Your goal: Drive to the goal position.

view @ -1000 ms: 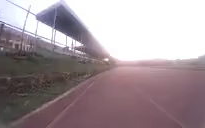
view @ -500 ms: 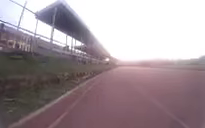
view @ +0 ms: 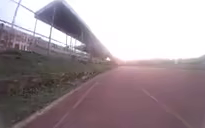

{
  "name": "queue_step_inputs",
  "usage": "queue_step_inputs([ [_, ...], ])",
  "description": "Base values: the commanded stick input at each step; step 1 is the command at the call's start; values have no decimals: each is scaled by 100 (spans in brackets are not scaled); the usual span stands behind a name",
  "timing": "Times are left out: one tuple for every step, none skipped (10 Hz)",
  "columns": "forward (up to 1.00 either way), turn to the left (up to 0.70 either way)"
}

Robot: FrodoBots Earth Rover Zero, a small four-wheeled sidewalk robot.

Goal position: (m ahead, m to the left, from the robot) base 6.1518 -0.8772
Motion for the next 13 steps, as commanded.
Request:
queue_step_inputs([
  [70,-31],
  [70,-7],
  [70,0],
  [70,0],
  [70,0],
  [70,0],
  [70,-1],
  [70,-7],
  [70,-22],
  [70,-28],
  [70,-5],
  [70,0],
  [70,0],
])
